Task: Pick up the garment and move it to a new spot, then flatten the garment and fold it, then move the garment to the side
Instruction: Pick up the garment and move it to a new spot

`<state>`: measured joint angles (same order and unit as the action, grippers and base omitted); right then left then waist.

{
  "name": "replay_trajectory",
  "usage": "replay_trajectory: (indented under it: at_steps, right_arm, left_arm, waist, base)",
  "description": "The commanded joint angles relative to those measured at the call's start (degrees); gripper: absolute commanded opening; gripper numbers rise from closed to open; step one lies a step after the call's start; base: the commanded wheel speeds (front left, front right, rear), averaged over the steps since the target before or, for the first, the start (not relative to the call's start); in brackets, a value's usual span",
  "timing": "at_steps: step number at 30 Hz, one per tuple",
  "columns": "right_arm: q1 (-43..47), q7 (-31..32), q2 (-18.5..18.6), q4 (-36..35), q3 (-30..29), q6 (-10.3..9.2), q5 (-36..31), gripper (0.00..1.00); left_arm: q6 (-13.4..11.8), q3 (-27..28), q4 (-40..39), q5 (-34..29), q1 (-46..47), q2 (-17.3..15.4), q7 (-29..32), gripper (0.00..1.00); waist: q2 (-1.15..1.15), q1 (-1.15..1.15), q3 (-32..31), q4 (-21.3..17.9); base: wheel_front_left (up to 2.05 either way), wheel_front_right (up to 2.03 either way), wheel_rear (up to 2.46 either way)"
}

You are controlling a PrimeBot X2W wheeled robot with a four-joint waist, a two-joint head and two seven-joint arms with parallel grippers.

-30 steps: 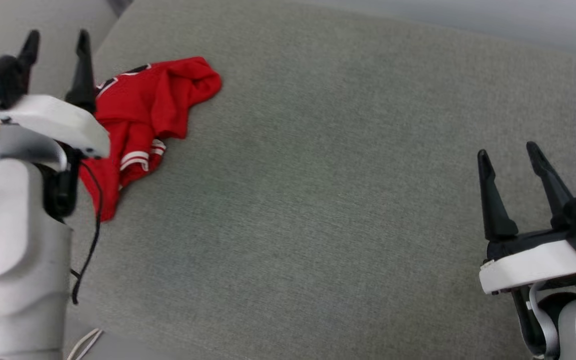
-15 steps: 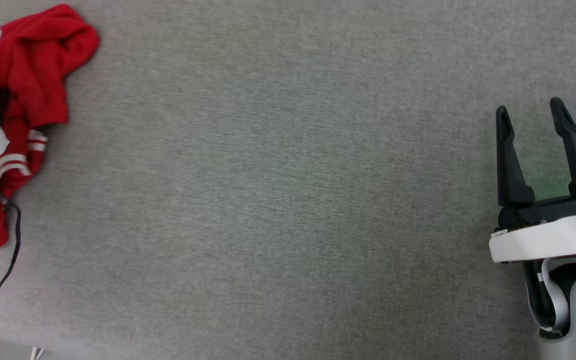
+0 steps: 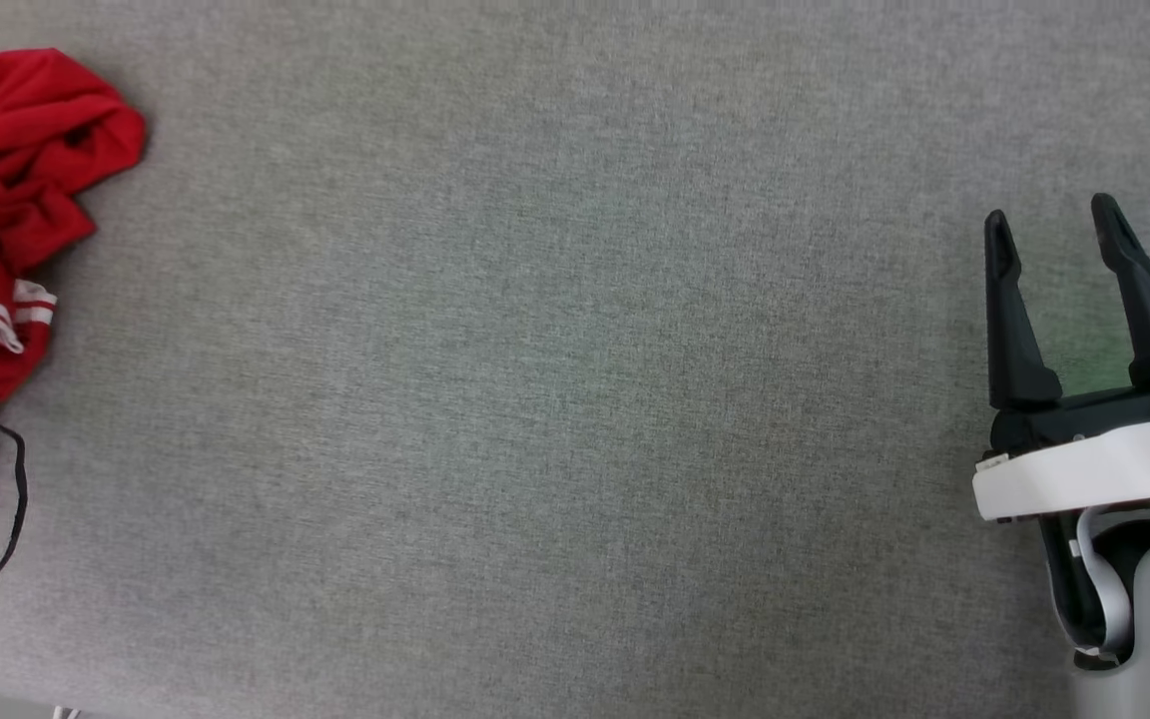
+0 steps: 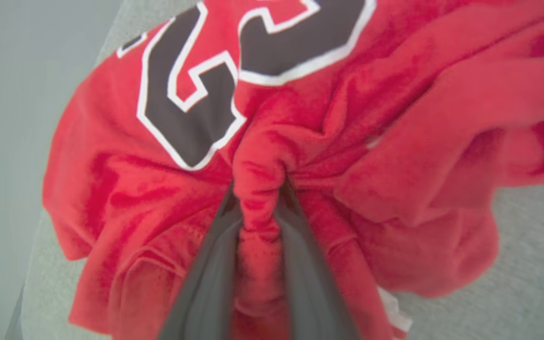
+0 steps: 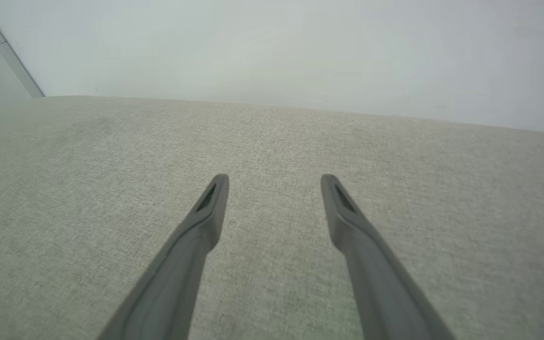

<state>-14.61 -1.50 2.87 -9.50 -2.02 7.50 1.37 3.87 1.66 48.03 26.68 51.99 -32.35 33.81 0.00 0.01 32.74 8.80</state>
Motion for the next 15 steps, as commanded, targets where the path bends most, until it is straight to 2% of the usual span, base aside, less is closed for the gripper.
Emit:
replay_trajectory:
  at_steps: [1, 8, 15]
  right_arm:
    - [-0.48, -0.30, 0.02, -0.01, -0.18, -0.02, 0.06, 1.00]
    - [2.30, -1.04, 0.01, 1.99, -0.98, -0.02, 1.55, 1.00]
    - [5.97, -1.38, 0.00, 3.59, -2.48, -0.02, 4.05, 1.00]
  left_arm:
    - [-0.39, -0.28, -0.30, -0.59, -0.72, -0.01, -0.99, 0.00]
    - [-2.87, -2.60, -4.07, -4.93, 0.91, 0.82, -12.85, 0.00]
    - [-3.01, -5.34, -7.65, -7.77, 2.52, 3.74, -25.48, 0.00]
  waist:
    - [0.00, -0.01, -1.23, 0.25]
    - [0.00, -0.01, -9.03, 0.40]
    - [0.00, -0.01, -18.06, -0.66]
  base:
    - [0.00, 0.00, 0.00]
    - [0.00, 0.00, 0.00]
    - [0.00, 0.00, 0.00]
